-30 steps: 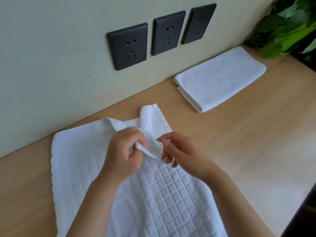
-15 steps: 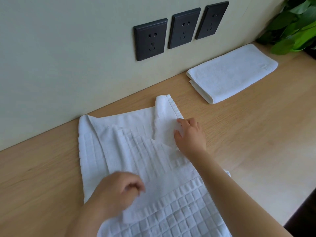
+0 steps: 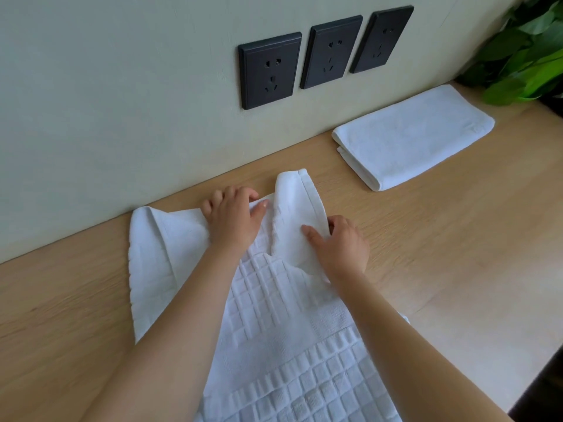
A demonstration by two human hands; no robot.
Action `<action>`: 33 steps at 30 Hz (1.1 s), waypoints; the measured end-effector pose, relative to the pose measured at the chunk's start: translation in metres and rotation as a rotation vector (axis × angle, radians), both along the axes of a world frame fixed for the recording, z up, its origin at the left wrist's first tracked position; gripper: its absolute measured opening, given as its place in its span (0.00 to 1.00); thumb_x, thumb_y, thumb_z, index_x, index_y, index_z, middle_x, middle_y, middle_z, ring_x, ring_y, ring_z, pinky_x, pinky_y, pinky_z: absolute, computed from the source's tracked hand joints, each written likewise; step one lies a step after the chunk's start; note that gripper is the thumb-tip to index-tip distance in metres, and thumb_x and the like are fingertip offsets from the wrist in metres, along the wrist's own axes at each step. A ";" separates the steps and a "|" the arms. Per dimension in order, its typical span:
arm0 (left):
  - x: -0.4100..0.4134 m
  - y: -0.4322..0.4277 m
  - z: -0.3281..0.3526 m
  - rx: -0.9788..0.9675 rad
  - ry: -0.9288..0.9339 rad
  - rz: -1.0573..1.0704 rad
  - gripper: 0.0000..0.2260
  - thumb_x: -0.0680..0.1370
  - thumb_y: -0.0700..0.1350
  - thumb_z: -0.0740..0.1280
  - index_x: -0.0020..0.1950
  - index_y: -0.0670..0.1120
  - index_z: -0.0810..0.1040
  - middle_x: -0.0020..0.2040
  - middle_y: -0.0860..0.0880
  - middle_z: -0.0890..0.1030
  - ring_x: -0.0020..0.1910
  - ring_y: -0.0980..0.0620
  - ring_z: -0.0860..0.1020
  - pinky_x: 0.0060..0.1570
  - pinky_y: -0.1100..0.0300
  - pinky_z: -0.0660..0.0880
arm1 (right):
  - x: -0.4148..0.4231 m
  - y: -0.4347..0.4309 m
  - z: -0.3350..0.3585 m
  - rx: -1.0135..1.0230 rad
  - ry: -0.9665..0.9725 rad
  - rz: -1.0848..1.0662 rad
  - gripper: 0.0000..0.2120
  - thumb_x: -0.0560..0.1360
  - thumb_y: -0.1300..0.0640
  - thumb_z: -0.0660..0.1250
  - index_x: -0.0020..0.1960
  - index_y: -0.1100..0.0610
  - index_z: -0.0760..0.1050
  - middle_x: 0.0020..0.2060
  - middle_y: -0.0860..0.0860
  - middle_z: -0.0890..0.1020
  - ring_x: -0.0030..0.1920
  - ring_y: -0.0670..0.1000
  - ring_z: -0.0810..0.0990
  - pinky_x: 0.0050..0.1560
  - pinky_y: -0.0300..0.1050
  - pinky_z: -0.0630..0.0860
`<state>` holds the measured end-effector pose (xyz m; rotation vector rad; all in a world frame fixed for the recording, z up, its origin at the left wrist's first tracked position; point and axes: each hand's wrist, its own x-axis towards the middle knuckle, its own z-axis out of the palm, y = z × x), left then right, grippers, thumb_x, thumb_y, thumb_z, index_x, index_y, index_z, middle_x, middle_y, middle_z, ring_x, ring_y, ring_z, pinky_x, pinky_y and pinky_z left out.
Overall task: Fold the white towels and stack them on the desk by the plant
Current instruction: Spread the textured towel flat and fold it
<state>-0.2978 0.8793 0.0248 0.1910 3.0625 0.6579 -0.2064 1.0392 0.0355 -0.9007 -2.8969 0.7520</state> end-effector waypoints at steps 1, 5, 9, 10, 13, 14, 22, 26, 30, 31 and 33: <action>-0.001 0.000 0.000 0.000 0.009 -0.005 0.14 0.78 0.60 0.60 0.53 0.52 0.77 0.55 0.52 0.77 0.57 0.46 0.69 0.54 0.54 0.56 | -0.001 0.000 0.000 0.000 0.006 0.006 0.23 0.75 0.36 0.62 0.58 0.54 0.74 0.53 0.48 0.78 0.53 0.52 0.75 0.53 0.49 0.71; -0.008 -0.001 -0.002 -0.010 -0.009 -0.047 0.17 0.79 0.61 0.58 0.50 0.50 0.77 0.52 0.51 0.79 0.56 0.46 0.70 0.53 0.53 0.58 | -0.002 0.006 0.000 0.070 0.040 0.042 0.21 0.79 0.38 0.53 0.52 0.55 0.69 0.44 0.49 0.76 0.43 0.55 0.76 0.38 0.46 0.67; -0.017 -0.009 -0.003 0.040 -0.009 -0.048 0.17 0.79 0.60 0.59 0.50 0.47 0.76 0.52 0.47 0.79 0.57 0.43 0.70 0.54 0.52 0.60 | 0.000 0.021 -0.002 0.143 -0.010 0.081 0.18 0.80 0.39 0.52 0.50 0.55 0.66 0.38 0.48 0.74 0.39 0.56 0.76 0.37 0.45 0.65; -0.020 -0.011 -0.003 0.044 -0.006 -0.037 0.17 0.79 0.59 0.60 0.51 0.46 0.76 0.52 0.46 0.79 0.57 0.43 0.70 0.54 0.52 0.60 | 0.001 0.025 -0.003 0.151 -0.015 0.074 0.19 0.80 0.39 0.52 0.50 0.55 0.66 0.38 0.48 0.74 0.39 0.57 0.77 0.37 0.45 0.65; -0.027 -0.016 -0.005 0.033 0.024 -0.010 0.18 0.79 0.59 0.60 0.51 0.45 0.76 0.53 0.45 0.79 0.57 0.42 0.70 0.53 0.52 0.60 | 0.001 0.037 -0.004 0.167 -0.024 0.054 0.20 0.80 0.39 0.53 0.50 0.56 0.67 0.39 0.50 0.76 0.41 0.59 0.78 0.37 0.46 0.66; -0.028 -0.017 -0.005 0.026 0.032 -0.009 0.18 0.79 0.59 0.60 0.51 0.45 0.76 0.53 0.45 0.79 0.56 0.42 0.70 0.53 0.52 0.60 | 0.000 0.040 -0.005 0.168 -0.032 0.054 0.20 0.80 0.39 0.53 0.50 0.56 0.67 0.40 0.51 0.77 0.41 0.59 0.78 0.37 0.46 0.66; -0.028 -0.022 -0.003 -0.092 0.069 0.017 0.20 0.79 0.61 0.58 0.50 0.44 0.77 0.52 0.44 0.77 0.56 0.42 0.69 0.53 0.50 0.60 | -0.001 0.043 -0.006 0.218 -0.014 0.041 0.19 0.80 0.39 0.54 0.50 0.56 0.68 0.40 0.48 0.74 0.38 0.55 0.74 0.36 0.45 0.65; -0.027 -0.028 0.001 -0.154 0.053 0.022 0.20 0.80 0.59 0.55 0.49 0.44 0.76 0.52 0.45 0.75 0.57 0.43 0.68 0.55 0.49 0.60 | -0.009 0.041 -0.008 0.228 0.158 0.041 0.13 0.78 0.45 0.61 0.55 0.54 0.72 0.50 0.51 0.76 0.51 0.55 0.74 0.46 0.50 0.69; -0.023 -0.030 -0.002 -0.053 0.079 -0.037 0.15 0.81 0.57 0.55 0.46 0.47 0.70 0.51 0.47 0.77 0.55 0.43 0.69 0.53 0.51 0.58 | -0.038 0.023 -0.002 0.239 0.261 0.157 0.17 0.78 0.52 0.64 0.66 0.53 0.73 0.64 0.53 0.73 0.62 0.57 0.71 0.59 0.52 0.65; -0.023 -0.031 -0.002 -0.011 0.084 -0.050 0.14 0.81 0.57 0.55 0.46 0.48 0.69 0.49 0.47 0.78 0.54 0.44 0.70 0.52 0.52 0.58 | -0.047 0.015 0.002 0.238 0.283 0.196 0.17 0.79 0.53 0.63 0.66 0.53 0.72 0.65 0.53 0.73 0.64 0.57 0.70 0.60 0.52 0.65; -0.023 -0.034 -0.001 0.078 0.106 -0.067 0.15 0.82 0.57 0.54 0.47 0.46 0.70 0.45 0.49 0.78 0.52 0.44 0.73 0.51 0.54 0.57 | -0.066 0.001 0.005 0.223 0.278 0.250 0.18 0.80 0.53 0.60 0.69 0.52 0.70 0.69 0.52 0.70 0.66 0.56 0.68 0.62 0.51 0.63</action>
